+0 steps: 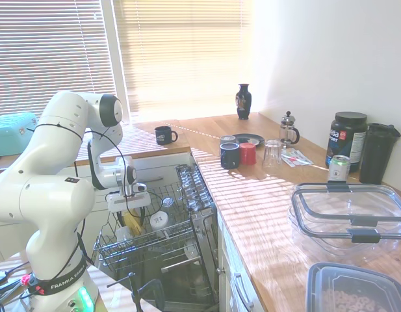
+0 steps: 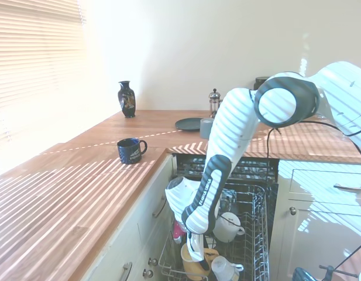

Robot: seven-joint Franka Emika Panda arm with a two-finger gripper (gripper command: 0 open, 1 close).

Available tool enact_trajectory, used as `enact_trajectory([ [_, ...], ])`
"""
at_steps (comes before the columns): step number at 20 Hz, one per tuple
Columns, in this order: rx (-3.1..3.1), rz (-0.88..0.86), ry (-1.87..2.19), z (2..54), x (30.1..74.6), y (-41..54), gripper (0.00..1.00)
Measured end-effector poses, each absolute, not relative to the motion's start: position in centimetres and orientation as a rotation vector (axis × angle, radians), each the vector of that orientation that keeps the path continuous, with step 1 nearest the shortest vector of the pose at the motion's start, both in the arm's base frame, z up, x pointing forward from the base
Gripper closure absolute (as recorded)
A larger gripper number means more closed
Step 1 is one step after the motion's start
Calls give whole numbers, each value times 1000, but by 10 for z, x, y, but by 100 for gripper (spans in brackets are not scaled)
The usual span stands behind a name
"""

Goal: Take a mug cup out of the rack

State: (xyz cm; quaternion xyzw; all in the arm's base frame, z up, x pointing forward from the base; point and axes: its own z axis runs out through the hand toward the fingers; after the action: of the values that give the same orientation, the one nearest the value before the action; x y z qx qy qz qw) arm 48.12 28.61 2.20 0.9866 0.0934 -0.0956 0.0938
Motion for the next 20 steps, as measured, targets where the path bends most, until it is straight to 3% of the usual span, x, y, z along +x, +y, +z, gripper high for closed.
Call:
enact_trajectory([
  [20, 2932, -381, 272, 7, 486, 267, 100],
])
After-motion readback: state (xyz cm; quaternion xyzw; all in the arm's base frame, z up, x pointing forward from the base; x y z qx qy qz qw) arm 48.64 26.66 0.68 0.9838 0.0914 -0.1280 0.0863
